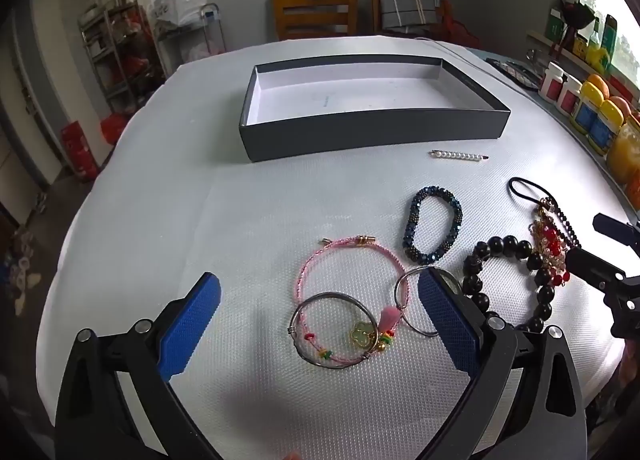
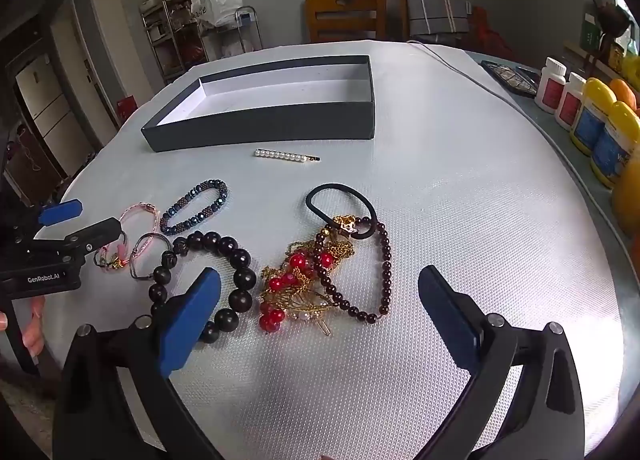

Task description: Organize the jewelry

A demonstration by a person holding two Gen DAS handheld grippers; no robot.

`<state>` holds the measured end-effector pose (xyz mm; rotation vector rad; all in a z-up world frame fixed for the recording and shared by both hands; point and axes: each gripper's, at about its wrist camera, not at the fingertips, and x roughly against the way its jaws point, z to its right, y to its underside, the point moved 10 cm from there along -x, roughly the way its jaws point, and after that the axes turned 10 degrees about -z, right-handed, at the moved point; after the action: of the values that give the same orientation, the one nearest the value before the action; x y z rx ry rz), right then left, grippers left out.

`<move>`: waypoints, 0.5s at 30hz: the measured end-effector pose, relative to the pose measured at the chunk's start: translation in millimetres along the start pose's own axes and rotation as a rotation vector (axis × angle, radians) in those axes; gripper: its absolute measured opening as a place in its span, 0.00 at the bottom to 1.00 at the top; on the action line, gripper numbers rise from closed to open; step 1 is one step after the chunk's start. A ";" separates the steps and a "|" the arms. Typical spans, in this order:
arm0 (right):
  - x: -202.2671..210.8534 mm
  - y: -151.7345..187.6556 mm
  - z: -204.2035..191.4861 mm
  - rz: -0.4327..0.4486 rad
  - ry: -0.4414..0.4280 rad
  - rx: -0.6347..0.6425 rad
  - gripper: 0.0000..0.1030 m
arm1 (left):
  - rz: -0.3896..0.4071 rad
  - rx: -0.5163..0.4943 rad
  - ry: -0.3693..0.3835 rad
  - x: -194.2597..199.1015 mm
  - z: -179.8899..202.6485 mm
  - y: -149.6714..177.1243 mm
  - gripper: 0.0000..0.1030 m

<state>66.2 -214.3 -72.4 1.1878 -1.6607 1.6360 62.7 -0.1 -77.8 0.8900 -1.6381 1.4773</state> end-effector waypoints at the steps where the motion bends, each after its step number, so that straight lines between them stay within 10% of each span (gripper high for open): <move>1: 0.4 -0.3 -0.2 0.002 0.000 0.001 0.95 | 0.002 0.000 0.001 0.3 0.2 -0.4 0.98; 15: 1.3 -6.6 -2.5 0.012 0.003 0.019 0.95 | 0.004 -0.024 0.004 -0.8 7.4 -5.9 0.98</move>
<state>70.7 -211.5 -67.6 1.1863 -1.6569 1.6638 67.6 -8.1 -76.1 0.8705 -1.6516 1.4586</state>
